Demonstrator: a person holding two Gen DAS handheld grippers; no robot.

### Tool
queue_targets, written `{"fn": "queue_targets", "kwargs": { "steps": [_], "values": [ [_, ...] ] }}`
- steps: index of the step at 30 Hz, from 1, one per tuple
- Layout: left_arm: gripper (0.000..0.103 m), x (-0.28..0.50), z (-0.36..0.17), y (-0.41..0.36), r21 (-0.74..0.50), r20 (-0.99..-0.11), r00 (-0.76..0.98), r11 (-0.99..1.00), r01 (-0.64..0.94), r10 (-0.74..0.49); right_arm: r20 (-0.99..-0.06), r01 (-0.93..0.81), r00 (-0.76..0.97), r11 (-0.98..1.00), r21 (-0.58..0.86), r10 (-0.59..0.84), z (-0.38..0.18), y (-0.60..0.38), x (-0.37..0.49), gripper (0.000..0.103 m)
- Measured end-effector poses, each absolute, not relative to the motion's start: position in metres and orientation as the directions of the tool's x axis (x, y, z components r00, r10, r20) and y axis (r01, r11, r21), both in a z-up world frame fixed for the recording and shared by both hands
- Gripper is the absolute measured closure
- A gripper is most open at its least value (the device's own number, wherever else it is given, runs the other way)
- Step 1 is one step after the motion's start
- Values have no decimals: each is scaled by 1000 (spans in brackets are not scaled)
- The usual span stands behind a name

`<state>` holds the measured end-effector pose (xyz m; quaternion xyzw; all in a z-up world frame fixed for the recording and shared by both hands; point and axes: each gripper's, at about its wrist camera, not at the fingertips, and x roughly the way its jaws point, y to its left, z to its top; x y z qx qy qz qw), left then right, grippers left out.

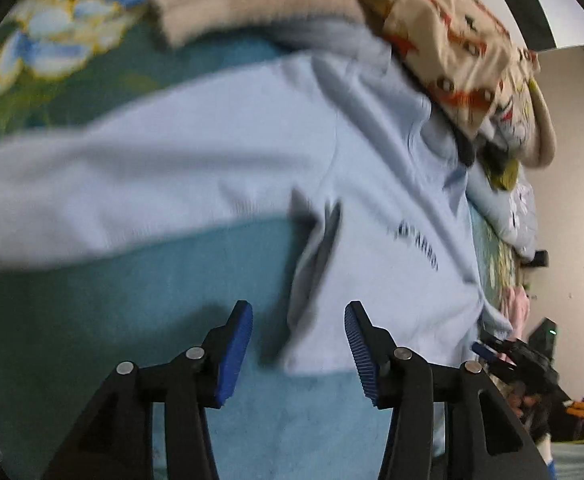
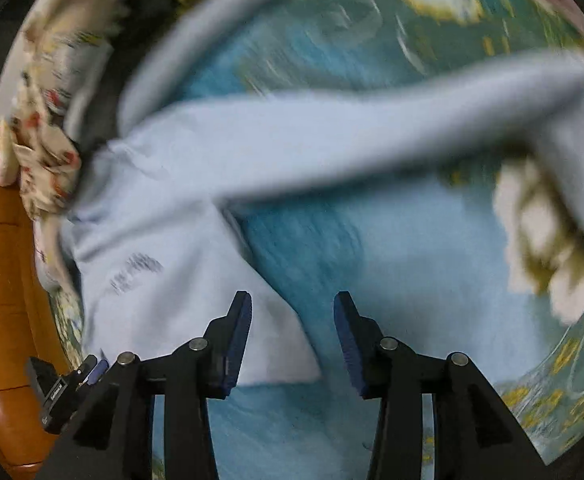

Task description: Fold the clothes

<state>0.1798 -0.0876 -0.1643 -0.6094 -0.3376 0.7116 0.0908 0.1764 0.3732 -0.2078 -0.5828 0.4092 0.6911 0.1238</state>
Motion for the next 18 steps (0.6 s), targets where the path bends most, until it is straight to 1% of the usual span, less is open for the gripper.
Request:
{"fn": "queue_targets", "kwargs": {
  "steps": [4, 5, 6, 7, 9, 10, 12, 16, 18],
  "values": [
    [52, 184, -172, -70, -575, -818, -214, -771, 273, 534, -898, -661, -275, -611, 435, -342, -226, 359, 181, 59],
    [54, 184, -170, -68, -555, -831, -206, -783, 281, 516, -900, -666, -274, -608, 432, -339, -227, 357, 181, 62],
    [61, 184, -168, -66, -532, -847, -196, -795, 291, 495, -902, -668, -272, -609, 427, -334, -227, 355, 181, 85],
    [66, 185, -166, -65, -509, -861, -186, -807, 300, 473, -910, -668, -260, -620, 412, -324, -225, 353, 181, 102],
    [91, 185, -162, -62, -460, -888, -166, -829, 318, 429, -923, -666, -238, -641, 381, -302, -220, 349, 182, 101],
    [96, 186, -160, -61, -435, -900, -155, -839, 327, 407, -927, -650, -236, -662, 373, -291, -212, 346, 183, 101],
    [98, 192, -144, -56, -413, -911, -154, -855, 315, 383, -935, -616, -235, -703, 355, -266, -195, 340, 186, 102],
    [99, 225, -94, -40, -386, -920, -157, -898, 213, 358, -954, -514, -222, -807, 291, -202, -161, 323, 198, 102],
    [99, 248, -77, -32, -370, -926, -151, -914, 167, 347, -962, -460, -210, -851, 253, -172, -148, 313, 209, 102]
  ]
}}
